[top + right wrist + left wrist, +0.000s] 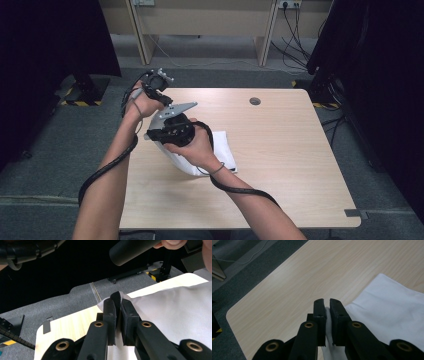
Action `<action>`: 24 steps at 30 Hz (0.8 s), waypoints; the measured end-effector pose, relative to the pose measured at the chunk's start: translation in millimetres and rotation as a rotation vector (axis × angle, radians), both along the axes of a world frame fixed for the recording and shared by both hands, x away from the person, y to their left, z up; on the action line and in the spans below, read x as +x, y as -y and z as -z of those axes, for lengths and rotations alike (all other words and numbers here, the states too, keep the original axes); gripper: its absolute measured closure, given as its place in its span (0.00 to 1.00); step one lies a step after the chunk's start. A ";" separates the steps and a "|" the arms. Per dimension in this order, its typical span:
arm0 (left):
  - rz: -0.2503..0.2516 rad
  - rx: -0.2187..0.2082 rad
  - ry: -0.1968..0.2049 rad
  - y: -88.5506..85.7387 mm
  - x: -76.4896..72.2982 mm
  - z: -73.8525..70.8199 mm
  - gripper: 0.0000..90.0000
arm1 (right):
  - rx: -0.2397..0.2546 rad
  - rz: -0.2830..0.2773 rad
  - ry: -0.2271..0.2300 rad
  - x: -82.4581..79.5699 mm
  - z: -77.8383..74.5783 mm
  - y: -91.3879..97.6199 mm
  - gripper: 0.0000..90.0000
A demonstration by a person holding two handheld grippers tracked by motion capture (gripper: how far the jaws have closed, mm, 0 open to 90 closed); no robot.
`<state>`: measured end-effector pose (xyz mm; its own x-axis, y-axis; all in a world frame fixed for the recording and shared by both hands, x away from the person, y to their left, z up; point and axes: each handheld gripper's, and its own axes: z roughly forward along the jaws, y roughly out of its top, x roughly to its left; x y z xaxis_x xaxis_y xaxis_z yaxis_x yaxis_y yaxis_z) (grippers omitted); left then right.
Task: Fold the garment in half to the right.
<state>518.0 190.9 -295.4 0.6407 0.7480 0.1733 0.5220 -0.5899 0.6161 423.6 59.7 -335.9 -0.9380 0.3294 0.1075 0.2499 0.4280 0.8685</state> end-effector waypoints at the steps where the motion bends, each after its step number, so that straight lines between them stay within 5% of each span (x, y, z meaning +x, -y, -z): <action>1: -0.002 -0.002 0.002 -0.3 -0.2 -0.6 0.92 | 0.001 -0.001 0.000 -0.2 -0.5 -0.2 0.94; 24: -0.003 0.014 -0.015 1.3 -0.7 7.3 0.92 | -0.006 0.000 -0.010 0.0 5.3 2.7 0.94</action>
